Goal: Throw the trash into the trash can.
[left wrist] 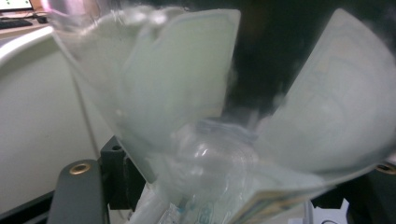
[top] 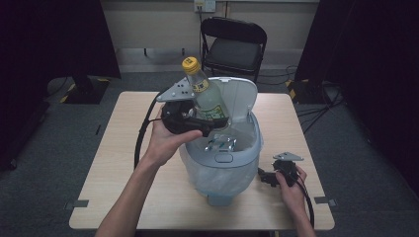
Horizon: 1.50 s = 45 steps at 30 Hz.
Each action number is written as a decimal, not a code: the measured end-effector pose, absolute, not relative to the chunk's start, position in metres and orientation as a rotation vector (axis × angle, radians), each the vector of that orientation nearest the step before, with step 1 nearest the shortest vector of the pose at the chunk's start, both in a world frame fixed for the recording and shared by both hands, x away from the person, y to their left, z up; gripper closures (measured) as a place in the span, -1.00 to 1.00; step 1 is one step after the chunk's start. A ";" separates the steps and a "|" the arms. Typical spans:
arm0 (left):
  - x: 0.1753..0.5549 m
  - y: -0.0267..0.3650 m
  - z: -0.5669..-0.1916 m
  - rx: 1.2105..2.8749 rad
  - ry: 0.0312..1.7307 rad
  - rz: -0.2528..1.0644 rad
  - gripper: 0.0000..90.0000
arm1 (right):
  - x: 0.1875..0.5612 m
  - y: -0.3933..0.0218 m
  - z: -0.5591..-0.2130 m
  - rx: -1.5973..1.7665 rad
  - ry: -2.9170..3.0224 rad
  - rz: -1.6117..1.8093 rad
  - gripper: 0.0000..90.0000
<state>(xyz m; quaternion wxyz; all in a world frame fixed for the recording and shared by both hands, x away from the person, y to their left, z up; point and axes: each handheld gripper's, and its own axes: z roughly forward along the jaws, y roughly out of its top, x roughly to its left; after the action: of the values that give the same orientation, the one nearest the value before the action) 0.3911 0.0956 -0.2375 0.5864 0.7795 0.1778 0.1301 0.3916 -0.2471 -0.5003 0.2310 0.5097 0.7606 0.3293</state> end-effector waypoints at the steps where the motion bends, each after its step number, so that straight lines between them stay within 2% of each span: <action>1: 0.392 0.095 -0.238 1.821 0.411 0.295 -0.37 | 0.392 -0.247 -0.500 1.401 2.092 0.905 -0.71; 14: 0.395 0.085 -0.233 1.798 0.414 0.272 -0.40 | 0.392 -0.247 -0.500 1.401 2.092 0.905 -0.71; 20: 0.393 0.070 -0.238 1.880 0.400 0.296 -0.36 | 0.392 -0.247 -0.500 1.401 2.092 0.905 -0.71; 22: 0.395 0.075 -0.235 1.800 0.371 0.236 0.14 | 0.392 -0.247 -0.500 1.401 2.091 0.905 -0.71; 25: 0.390 0.076 -0.227 1.817 0.352 0.280 0.05 | 0.392 -0.247 -0.500 1.401 2.092 0.904 -0.71; 34: 0.389 0.092 -0.229 1.810 0.373 0.294 0.03 | 0.391 -0.247 -0.500 1.405 2.095 0.906 -0.71; 40: 0.391 0.109 -0.237 1.779 0.425 0.316 -0.15 | 0.391 -0.247 -0.500 1.404 2.095 0.906 -0.72; 45: 0.394 0.125 -0.242 1.754 0.464 0.315 -0.21 | 0.391 -0.247 -0.500 1.404 2.095 0.905 -0.72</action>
<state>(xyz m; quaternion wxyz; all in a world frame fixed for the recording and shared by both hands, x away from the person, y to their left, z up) 0.3944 0.1248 -0.2424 0.6052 0.7583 0.2005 0.1363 0.3909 -0.2468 -0.5002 0.2289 0.5102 0.7610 0.3289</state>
